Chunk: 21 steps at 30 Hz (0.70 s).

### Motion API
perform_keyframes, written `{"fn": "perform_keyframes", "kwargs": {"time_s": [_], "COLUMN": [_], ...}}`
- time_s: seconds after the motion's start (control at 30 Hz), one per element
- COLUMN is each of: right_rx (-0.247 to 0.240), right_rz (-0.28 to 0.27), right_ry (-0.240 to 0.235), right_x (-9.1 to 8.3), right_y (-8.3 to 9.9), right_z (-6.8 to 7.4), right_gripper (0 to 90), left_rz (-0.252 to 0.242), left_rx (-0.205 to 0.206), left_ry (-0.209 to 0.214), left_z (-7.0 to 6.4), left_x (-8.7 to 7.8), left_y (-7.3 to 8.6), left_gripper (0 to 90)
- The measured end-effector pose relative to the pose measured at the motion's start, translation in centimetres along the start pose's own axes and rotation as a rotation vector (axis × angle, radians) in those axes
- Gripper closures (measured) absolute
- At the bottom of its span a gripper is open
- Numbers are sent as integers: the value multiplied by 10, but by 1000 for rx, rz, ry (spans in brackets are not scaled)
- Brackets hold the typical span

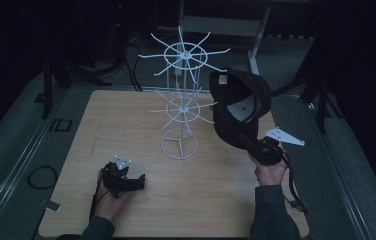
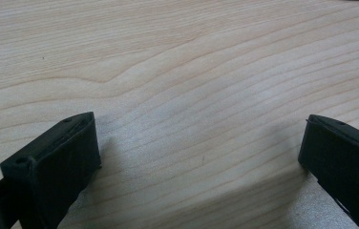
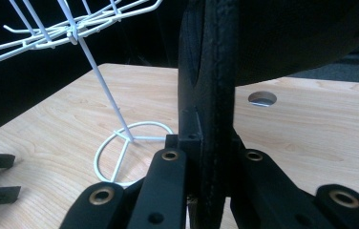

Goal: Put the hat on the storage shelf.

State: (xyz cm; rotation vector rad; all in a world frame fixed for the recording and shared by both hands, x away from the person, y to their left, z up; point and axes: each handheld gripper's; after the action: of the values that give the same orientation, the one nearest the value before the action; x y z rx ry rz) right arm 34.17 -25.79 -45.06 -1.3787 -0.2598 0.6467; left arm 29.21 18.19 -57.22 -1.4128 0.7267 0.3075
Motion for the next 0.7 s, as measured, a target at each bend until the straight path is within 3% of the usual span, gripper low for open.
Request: {"fn": "perform_keyframes", "kwargs": {"time_s": [0.7], "right_rx": [-15], "right_rz": [-47], "right_ry": [9], "right_x": [-13], "right_y": [-12], "right_z": [3], "right_gripper": [866], "left_rz": [2], "left_rx": [2], "left_ry": [1], "left_z": [0], "left_x": [0], "left_y": [0], "left_gripper": [1]}}
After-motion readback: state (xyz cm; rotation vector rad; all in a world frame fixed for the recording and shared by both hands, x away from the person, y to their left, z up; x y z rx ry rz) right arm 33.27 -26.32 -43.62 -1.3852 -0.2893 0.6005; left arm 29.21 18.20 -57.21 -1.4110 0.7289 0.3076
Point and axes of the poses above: each handheld gripper's, and its own axes: x roughly forward along the jaws, y roughly out of its underside, z roughly to its left, and after that the axes turned 8 degrees about -z, right-handed
